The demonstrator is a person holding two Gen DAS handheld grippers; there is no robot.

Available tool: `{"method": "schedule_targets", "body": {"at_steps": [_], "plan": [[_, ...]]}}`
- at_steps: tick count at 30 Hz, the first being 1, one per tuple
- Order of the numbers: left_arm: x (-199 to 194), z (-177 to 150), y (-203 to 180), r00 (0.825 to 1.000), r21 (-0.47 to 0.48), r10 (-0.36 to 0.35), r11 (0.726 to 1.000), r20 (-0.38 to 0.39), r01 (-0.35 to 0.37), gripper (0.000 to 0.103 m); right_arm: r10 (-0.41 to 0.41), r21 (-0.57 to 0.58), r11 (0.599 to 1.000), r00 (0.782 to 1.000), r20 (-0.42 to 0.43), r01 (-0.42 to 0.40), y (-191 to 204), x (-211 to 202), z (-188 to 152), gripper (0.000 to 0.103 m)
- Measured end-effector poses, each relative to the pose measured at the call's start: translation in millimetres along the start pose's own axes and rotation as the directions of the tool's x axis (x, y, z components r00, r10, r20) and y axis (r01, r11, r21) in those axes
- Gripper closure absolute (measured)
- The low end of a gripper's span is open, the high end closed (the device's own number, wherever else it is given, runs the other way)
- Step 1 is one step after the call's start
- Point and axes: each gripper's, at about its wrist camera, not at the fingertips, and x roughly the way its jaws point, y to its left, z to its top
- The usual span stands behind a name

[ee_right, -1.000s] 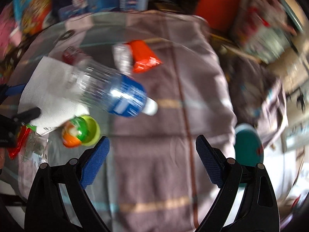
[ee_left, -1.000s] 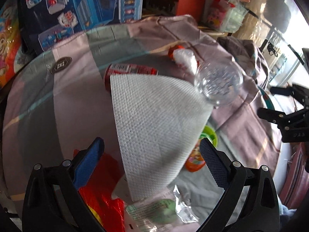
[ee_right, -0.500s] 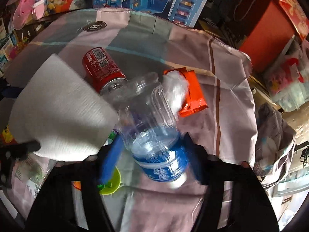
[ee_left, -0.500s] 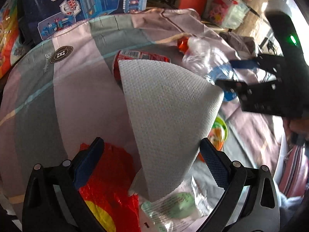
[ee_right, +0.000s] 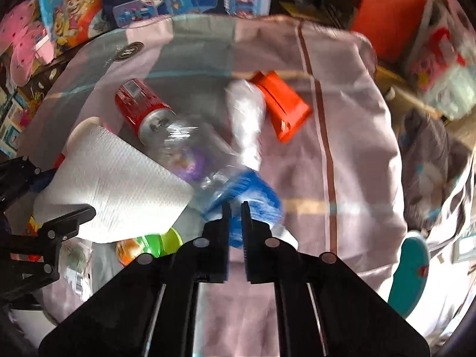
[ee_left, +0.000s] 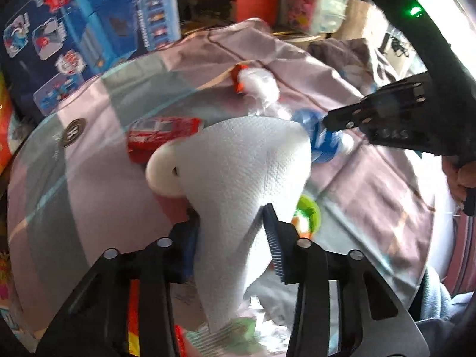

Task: Collect trash
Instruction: 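Grasp the white paper towel with the left tool while the right tool grasps the water bottle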

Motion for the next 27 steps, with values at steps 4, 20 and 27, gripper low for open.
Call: {"method": "schedule_targets", "body": {"at_steps": [4, 20, 27], "plan": [[-3, 7, 4, 0.999, -0.073, -0.045, 0.996, 0.021, 0.047, 0.079, 0.008, 0.044, 0.999, 1.000, -0.004, -0.008, -19, -2, -10, 0.056], [-14, 25, 49, 0.998, -0.231, -0.037, 0.972, 0.060, 0.049, 0.096, 0.070, 0.046, 0.997, 0.997, -0.041, -0.068, -13, 10, 2, 0.036], [-13, 15, 66, 0.998, -0.257, -0.039, 0.965, 0.049, 0.050, 0.096, 0.129, 0.045, 0.991, 0.983, -0.131, -0.124, 2, 50, 36, 0.035]]}}
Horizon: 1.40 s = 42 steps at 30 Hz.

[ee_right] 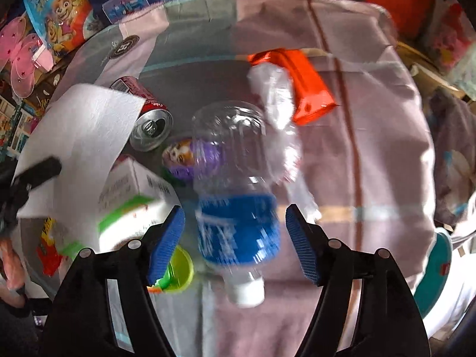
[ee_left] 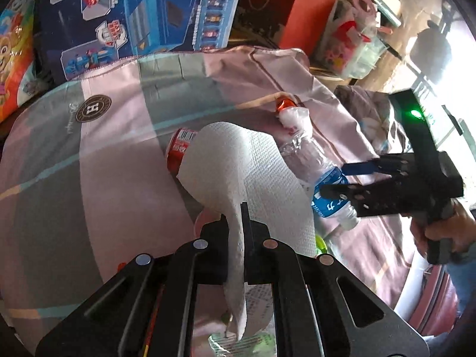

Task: Collect trash
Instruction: 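Grasp the white paper towel with the left tool while the right tool grasps the water bottle, then carry towel and bottle to the teal bucket and open both tools to drop them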

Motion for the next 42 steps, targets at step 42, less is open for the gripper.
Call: {"method": "schedule_targets", "body": {"at_steps": [42], "plan": [[53, 34, -320, 0.969, 0.354, -0.235, 0.902, -0.078, 0.247, 0.096, -0.064, 0.657, 0.732, 0.943, 0.327, -0.178, -304, -145, -239, 0.041]]}}
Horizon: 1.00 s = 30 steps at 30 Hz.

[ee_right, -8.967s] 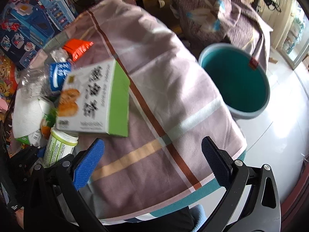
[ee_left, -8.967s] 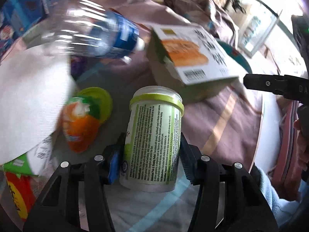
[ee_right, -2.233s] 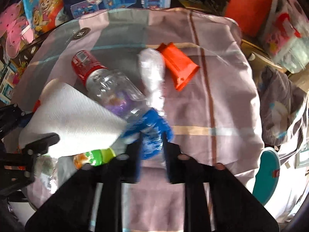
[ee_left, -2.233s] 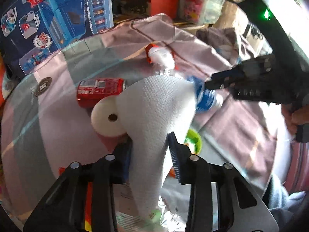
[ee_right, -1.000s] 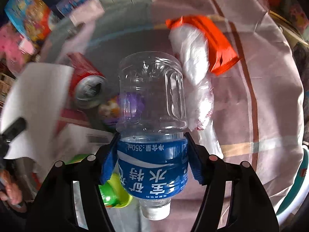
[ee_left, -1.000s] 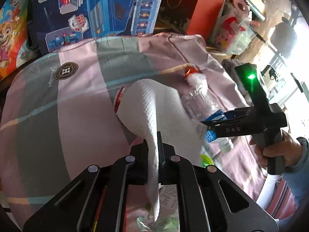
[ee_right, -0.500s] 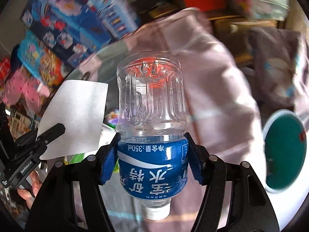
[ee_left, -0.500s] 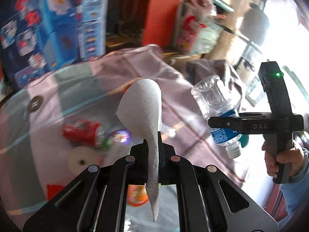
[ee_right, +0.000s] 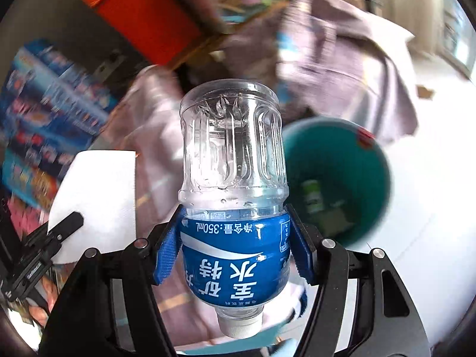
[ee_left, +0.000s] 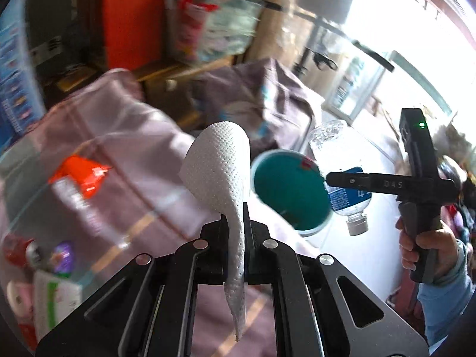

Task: Collect trash
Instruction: 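Carry towel and bottle to the teal bucket and open both tools to drop them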

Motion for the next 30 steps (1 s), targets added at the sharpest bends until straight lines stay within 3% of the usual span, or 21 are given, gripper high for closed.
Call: {"method": "schedule_targets", "body": {"at_steps": [10, 12, 14, 30], "plan": [[70, 19, -44, 0.993, 0.064, -0.068, 0.995, -0.099, 0.075, 0.096, -0.074, 0.109, 0.991, 0.995, -0.069, 0.081, -62, 36, 20, 0.041], [82, 23, -49, 0.990, 0.068, -0.080, 0.994, -0.118, 0.089, 0.096, -0.076, 0.114, 0.990, 0.994, -0.081, 0.085, -63, 40, 26, 0.040], [92, 25, -52, 0.988, 0.074, -0.087, 0.992, -0.126, 0.097, 0.096, -0.077, 0.117, 0.989, 0.994, -0.081, 0.086, -63, 41, 31, 0.033], [128, 17, -65, 0.972, 0.087, -0.106, 0.988, -0.210, 0.126, 0.096, -0.157, 0.116, 0.979, 0.984, -0.086, 0.166, -80, 36, 22, 0.024]]}}
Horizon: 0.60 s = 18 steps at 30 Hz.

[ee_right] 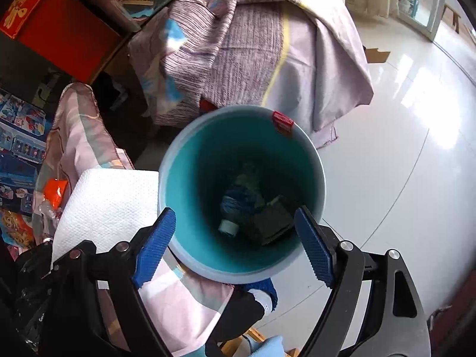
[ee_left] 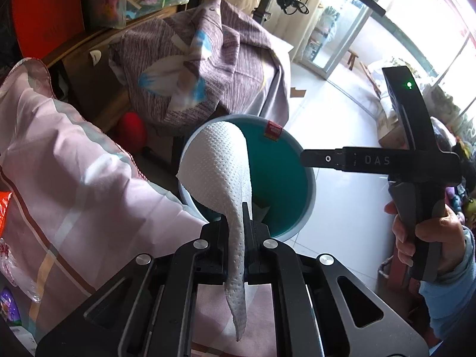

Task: Collect trash
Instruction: 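Carry towel and bottle to the teal bucket and open both tools to drop them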

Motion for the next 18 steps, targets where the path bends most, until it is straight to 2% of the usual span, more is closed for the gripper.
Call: {"method": "schedule_targets", "body": {"at_steps": [6, 8, 12, 14, 16, 18], "plan": [[7, 3, -3, 1.000, 0.008, 0.001, 1.000, -0.008, -0.001, 0.096, -0.010, 0.018, 1.000, 1.000, -0.004, 0.010, -3, -2, -2, 0.023], [11, 6, -5, 1.000, 0.016, 0.001, 1.000, -0.013, -0.001, 0.096, -0.009, 0.032, 0.999, 1.000, 0.005, 0.009, -6, -7, -2, 0.018], [19, 12, -10, 1.000, 0.034, 0.015, 0.999, -0.021, -0.014, 0.094, -0.014, 0.058, 0.998, 1.000, 0.020, 0.012, -11, -14, -1, 0.017], [21, 15, -11, 1.000, 0.031, 0.009, 0.999, -0.024, -0.008, 0.082, -0.019, 0.061, 0.998, 1.000, 0.023, 0.018, -12, -16, -1, 0.017], [21, 18, -11, 1.000, 0.033, 0.013, 0.999, -0.007, -0.013, 0.054, -0.020, 0.063, 0.998, 1.000, 0.024, 0.018, -13, -17, -1, 0.017], [21, 20, -11, 0.999, 0.039, 0.031, 0.999, 0.011, -0.031, 0.046, -0.020, 0.067, 0.998, 0.999, 0.027, 0.018, -13, -18, -2, 0.017]]}}
